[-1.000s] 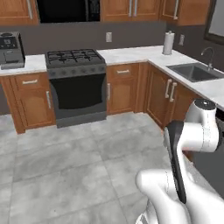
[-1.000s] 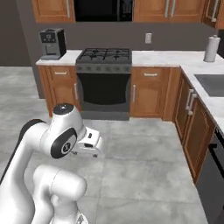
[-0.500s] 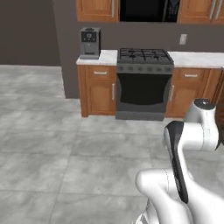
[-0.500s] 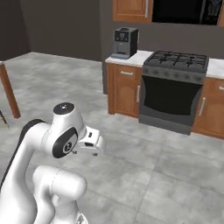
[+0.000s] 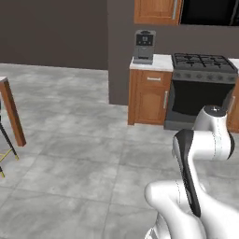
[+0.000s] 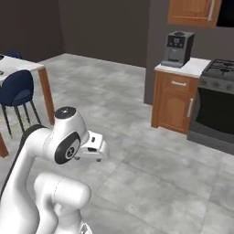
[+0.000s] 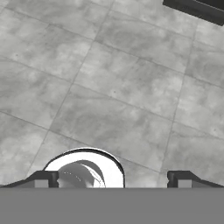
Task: Place two dumplings into each of the tupperware containers and then place the containers in the fridge.
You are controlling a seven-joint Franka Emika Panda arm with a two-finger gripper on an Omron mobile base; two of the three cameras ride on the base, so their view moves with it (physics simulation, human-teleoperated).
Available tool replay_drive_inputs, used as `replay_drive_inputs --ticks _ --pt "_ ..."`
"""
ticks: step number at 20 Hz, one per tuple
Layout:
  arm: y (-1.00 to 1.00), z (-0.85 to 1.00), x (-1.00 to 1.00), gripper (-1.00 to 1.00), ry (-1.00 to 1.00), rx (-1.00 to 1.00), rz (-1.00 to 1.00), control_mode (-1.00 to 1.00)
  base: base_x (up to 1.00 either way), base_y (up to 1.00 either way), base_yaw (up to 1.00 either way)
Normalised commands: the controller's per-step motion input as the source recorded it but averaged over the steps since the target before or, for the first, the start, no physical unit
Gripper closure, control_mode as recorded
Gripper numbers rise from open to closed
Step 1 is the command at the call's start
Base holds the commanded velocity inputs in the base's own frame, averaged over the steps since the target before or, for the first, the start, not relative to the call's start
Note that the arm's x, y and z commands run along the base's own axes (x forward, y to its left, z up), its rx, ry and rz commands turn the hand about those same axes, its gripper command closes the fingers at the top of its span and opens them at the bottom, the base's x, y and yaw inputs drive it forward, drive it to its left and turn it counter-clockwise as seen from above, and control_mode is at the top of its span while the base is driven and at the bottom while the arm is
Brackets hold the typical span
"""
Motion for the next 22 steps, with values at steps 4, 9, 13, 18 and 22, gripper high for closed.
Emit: replay_drive_inputs --ticks 4,9,13,18,22 --pt "0.00 0.00 0.00 -1.00 0.00 0.00 0.00 1.00 0.35 1.00 0.16" --pt "0.00 0.00 0.00 -1.00 0.00 0.00 0.00 1.00 0.27 1.00 -0.03" --pt "0.00 0.00 0.00 -1.00 0.00 0.00 0.00 1.00 0.09 1.00 -0.14" --pt "0.00 0.00 0.00 -1.00 0.00 0.00 0.00 1.00 0.01 1.00 -0.19" --pt "0.00 0.00 0.00 -1.00 0.00 0.00 0.00 1.00 0.00 1.00 -0.19"
